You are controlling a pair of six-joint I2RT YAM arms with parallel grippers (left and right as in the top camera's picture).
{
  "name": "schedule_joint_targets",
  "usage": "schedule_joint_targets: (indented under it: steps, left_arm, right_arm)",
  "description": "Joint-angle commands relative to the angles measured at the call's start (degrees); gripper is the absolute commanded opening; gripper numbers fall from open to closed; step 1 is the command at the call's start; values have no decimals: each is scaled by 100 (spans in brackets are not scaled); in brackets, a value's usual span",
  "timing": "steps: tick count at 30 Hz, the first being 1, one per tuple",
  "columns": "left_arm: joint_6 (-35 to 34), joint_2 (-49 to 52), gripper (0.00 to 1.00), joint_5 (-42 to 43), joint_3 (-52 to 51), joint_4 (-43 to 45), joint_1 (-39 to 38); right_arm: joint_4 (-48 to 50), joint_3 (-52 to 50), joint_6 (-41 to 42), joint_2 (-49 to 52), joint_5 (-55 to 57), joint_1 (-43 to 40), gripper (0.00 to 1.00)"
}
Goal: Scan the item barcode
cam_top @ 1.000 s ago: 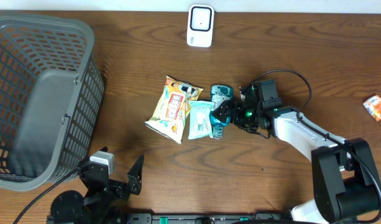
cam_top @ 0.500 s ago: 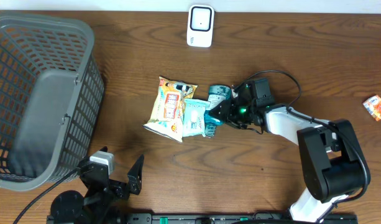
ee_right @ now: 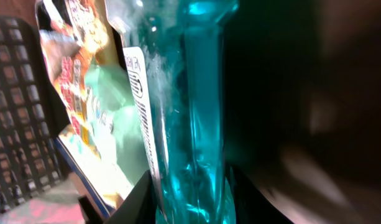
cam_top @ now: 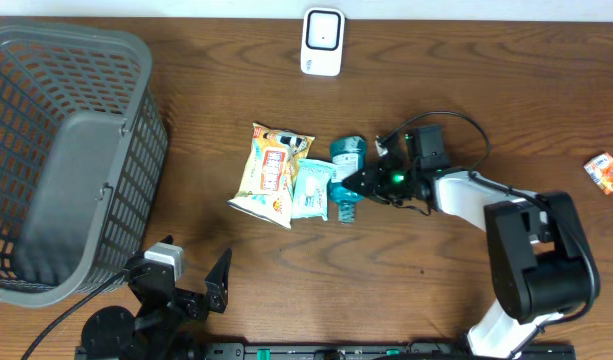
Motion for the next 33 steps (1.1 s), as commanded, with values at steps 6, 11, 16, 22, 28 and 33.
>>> schedule_joint_targets:
  steps: [6, 11, 16, 22, 28, 33]
  left_arm:
    - [-9, -35, 98, 76, 26, 2, 20]
    - [-9, -35, 98, 76, 26, 2, 20]
    - [-7, -35, 98, 76, 26, 2, 20]
    - [-9, -35, 98, 76, 26, 2, 20]
    - [-9, -35, 98, 76, 26, 2, 20]
    - [-9, -35, 98, 76, 26, 2, 20]
  right_arm:
    - [-1602, -57, -1086, -1349, 2173, -107, 19]
    - [-2216, 24, -1086, -2103, 3195, 144, 27]
    - [-2223, 22, -1084, -2090, 3344, 575, 30]
    - [-2365, 22, -796, -2087, 3368, 789, 85]
    - [-2946, -7, 28, -2090, 3001, 417, 99]
    - [-2505, -400, -332, -2087, 2328, 37, 99]
